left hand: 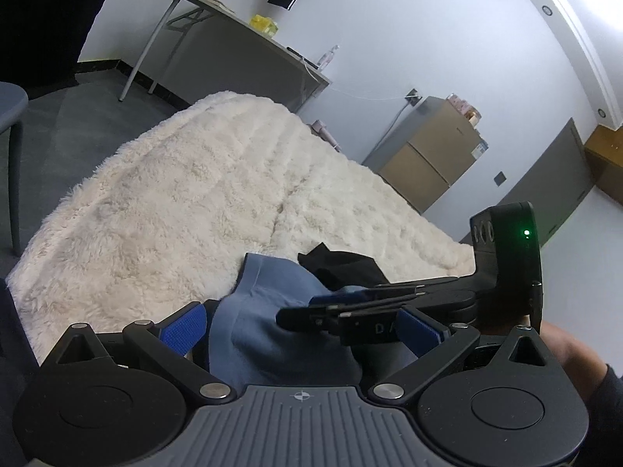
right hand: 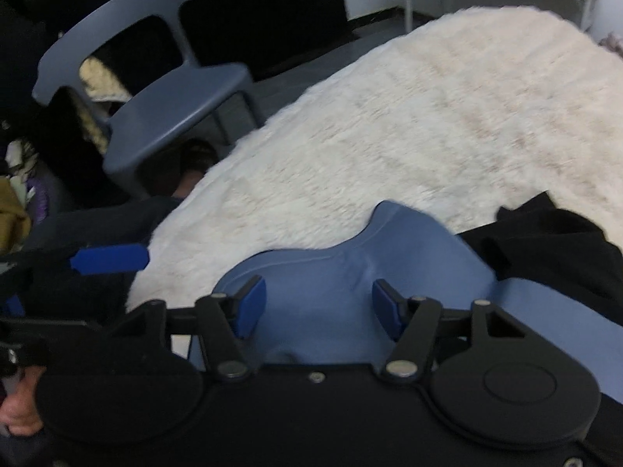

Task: Fold clothes

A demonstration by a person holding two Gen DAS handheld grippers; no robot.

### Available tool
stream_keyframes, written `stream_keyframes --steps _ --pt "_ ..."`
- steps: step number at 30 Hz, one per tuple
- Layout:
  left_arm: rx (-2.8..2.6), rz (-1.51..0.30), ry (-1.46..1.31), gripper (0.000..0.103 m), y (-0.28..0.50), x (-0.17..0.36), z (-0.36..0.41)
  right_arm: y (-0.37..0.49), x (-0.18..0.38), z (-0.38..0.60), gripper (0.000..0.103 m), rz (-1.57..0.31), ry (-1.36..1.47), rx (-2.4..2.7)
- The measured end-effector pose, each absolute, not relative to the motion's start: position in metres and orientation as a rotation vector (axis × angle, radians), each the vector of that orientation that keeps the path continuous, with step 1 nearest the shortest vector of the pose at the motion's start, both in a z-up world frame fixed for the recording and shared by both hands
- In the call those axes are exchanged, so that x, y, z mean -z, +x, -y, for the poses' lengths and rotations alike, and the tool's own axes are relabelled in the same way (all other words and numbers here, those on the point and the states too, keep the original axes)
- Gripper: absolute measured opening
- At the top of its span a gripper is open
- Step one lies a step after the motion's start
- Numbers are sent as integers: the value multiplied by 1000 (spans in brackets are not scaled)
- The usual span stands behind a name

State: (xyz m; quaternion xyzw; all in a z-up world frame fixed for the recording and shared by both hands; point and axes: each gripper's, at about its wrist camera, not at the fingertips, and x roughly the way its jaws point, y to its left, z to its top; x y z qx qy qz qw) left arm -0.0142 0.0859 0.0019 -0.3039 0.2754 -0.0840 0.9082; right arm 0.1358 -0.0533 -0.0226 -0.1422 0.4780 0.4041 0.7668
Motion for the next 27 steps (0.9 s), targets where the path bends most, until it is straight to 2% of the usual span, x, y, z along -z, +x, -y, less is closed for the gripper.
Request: stream_keyframes --steps 14,17,19,21,23,27 --pt "139 -523 -639 103 -20 -5 -91 94 21 59 55 -966 -463 -904" --pt "137 -523 -638 103 -19 -5 -90 81 21 56 62 -930 -531 -924" --pt "137 -526 -633 103 -19 -5 -90 76 23 53 62 -917 -580 -929" --pt "137 -529 -626 103 -19 -5 -89 70 27 50 48 -902 -636 -922" --pt "137 -531 -621 103 -20 -5 -88 67 23 51 15 -880 -648 -886" --pt "135 -529 -628 103 -21 -5 -89 62 1 64 9 -809 -599 -840"
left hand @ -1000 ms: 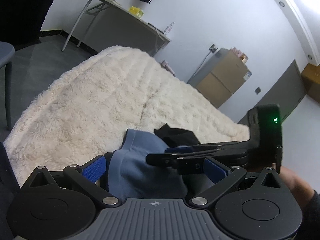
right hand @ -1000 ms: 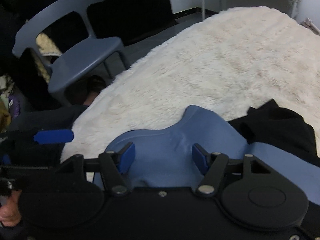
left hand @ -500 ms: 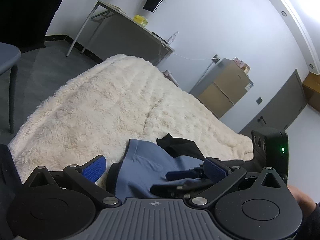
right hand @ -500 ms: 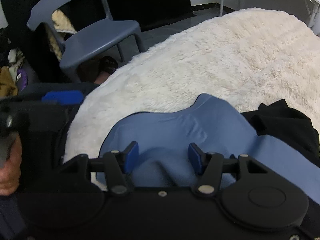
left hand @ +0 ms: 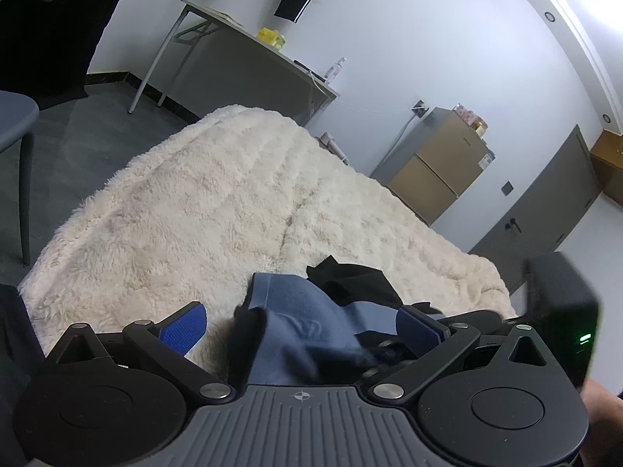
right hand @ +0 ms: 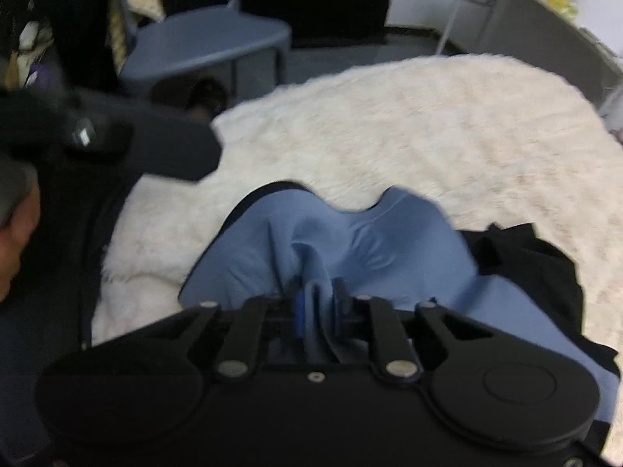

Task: Fold clothes

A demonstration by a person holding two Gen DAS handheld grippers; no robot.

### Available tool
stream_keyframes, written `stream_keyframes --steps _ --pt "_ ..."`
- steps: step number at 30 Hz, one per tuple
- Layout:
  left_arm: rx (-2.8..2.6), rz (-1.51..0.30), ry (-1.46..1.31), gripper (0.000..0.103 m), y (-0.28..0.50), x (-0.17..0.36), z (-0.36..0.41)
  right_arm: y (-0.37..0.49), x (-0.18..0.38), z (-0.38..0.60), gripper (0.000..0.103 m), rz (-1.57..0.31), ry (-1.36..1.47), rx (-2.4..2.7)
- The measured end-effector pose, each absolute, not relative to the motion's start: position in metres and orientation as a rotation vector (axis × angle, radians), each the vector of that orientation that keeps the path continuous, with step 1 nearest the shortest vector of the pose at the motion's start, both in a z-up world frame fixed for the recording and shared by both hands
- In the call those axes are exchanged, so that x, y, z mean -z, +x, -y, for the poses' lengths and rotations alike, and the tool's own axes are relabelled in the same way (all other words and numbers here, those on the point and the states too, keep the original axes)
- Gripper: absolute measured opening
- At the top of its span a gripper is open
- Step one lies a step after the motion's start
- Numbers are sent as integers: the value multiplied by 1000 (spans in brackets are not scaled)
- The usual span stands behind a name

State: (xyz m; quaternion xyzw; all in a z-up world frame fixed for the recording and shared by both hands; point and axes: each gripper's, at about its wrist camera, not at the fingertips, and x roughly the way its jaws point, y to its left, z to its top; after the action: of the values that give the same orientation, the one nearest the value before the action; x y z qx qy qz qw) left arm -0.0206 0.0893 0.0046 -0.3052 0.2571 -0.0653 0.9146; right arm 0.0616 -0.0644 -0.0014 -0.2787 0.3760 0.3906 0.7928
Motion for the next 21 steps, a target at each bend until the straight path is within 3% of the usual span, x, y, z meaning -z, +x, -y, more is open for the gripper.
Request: stream_keyframes --steps 7,13,15,21 --pt "138 -535 -638 103 -18 -3 -89 34 -78 139 9 -520 -391 -684" --pt "140 -541 -636 103 -17 -4 -89 7 -99 255 9 -287 -162 -543" --pt "144 -541 -639 103 -17 -4 -89 4 -86 290 10 -300 -125 -434" --pt "150 -547 -630 103 -17 -3 -85 3 8 397 19 -627 1 310"
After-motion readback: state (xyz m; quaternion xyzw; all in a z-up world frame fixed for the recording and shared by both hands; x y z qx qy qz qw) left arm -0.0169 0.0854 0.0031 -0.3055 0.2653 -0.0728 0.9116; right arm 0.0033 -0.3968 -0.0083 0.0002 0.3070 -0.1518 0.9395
